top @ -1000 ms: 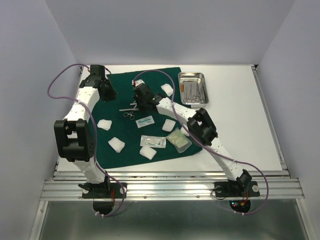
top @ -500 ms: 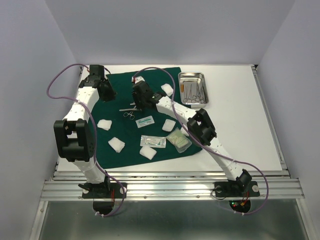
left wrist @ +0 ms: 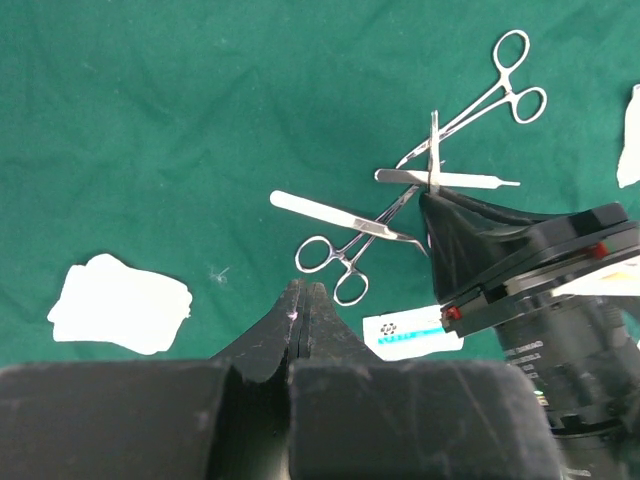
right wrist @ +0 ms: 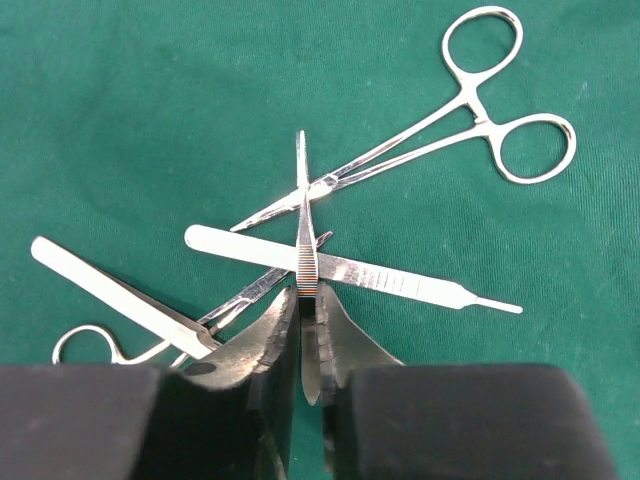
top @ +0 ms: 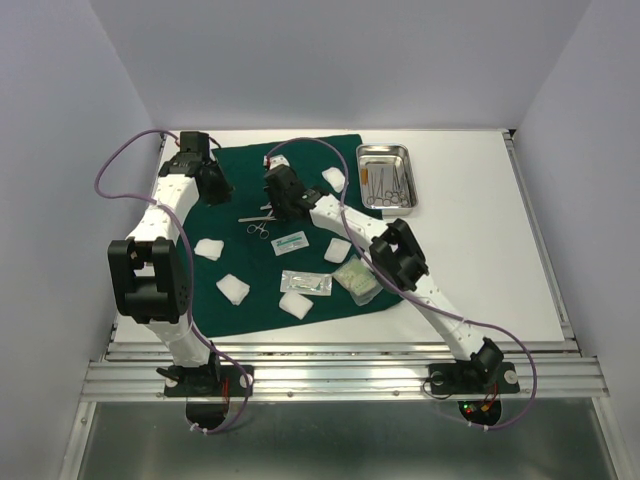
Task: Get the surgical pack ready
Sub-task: Pick up the medical item from the surgical kit.
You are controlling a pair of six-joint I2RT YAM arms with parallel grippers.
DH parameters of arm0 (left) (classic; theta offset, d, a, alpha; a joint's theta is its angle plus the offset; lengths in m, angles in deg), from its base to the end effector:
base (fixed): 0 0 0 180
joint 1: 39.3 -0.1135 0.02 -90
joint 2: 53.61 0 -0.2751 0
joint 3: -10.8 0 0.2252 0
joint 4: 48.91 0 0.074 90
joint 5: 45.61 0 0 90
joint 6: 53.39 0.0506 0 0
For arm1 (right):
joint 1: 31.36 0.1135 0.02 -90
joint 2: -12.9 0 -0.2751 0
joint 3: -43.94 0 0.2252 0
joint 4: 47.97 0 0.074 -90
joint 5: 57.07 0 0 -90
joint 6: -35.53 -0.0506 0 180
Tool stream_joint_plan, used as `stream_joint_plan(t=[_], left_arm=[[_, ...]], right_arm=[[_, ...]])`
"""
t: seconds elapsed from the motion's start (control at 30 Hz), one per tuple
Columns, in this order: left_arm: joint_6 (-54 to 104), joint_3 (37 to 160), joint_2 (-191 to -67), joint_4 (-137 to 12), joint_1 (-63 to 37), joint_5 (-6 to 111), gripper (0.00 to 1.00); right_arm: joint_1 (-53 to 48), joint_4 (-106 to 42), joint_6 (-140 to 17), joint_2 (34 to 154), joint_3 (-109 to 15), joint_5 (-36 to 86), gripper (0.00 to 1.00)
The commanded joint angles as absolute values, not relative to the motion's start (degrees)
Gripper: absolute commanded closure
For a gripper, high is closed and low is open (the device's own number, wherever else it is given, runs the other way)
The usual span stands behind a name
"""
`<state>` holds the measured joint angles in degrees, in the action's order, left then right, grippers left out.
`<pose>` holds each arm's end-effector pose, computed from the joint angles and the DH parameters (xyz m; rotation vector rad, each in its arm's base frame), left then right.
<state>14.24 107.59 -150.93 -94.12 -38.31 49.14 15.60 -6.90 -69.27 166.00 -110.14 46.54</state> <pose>0.3670 -0.0105 0.2952 -0.4029 2.3511 -0.2932 0.4078 0.4192 0.1625 -0.5058 2.2083 0.3086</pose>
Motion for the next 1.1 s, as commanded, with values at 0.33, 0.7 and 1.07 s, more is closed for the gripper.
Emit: stream_joint_plan(t=[0.33, 0.7, 1.07], left_arm=[[14.82, 106.67, -148.18, -93.63, -38.6, 49.48, 1.0], [14.73, 105.7, -147.48, -93.01, -38.69, 49.92, 1.0], [14.82, 105.7, -146.95, -92.84, -38.69, 49.57, 0.98]], right_arm=[[15.66, -7.21, -66.24, 155.56, -106.96, 51.57, 0.99], [11.71, -8.52, -74.65, 147.73, -102.22, 36.65, 0.99], [6.6, -12.92, -84.52, 147.72, -97.37, 19.57, 0.99]])
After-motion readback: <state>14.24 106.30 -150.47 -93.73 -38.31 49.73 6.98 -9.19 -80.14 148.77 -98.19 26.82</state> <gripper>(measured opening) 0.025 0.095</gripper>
